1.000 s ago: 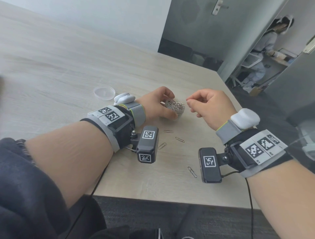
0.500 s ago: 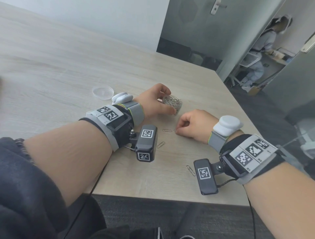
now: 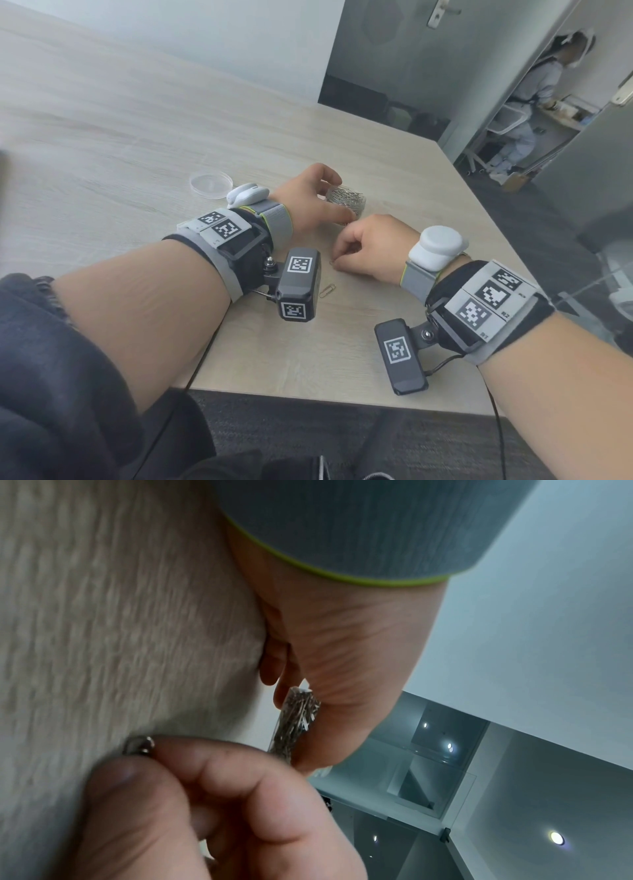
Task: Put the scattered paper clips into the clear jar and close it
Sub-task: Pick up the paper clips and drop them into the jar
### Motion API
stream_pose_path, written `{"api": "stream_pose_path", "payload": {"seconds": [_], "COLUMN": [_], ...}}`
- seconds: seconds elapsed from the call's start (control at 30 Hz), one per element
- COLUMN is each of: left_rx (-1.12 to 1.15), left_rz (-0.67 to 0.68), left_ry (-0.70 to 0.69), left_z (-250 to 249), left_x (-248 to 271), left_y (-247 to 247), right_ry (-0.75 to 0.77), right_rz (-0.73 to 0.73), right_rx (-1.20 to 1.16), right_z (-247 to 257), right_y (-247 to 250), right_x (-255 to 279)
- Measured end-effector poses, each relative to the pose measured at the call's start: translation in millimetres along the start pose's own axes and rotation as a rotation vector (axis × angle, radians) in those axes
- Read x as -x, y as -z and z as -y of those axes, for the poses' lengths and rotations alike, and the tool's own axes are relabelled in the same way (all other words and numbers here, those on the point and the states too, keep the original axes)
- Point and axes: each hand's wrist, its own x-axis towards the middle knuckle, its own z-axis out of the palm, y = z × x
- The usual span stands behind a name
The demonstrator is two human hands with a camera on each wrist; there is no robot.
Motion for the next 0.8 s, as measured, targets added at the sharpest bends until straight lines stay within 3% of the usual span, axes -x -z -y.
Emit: {"api": "stream_pose_path", "payload": {"seconds": [0.27, 0.43, 0.8], "left_rx": [0.012, 0.020, 0.020], "left_rz": [0.008, 0.019, 0.021], "left_ry": [-0.002, 0.000, -0.016], "left_z": [-1, 0, 3], "left_x": [1, 1, 0], "left_y": [1, 0, -3], "right_ry": [0.232, 0.269, -0.018], "right_rz": [0.102, 0.124, 0.088], "right_rx": [0.047, 0.078, 0.067], "right_z": [17, 14, -19], "right_y": [-5, -6, 3], "right_x": [11, 15, 48]}}
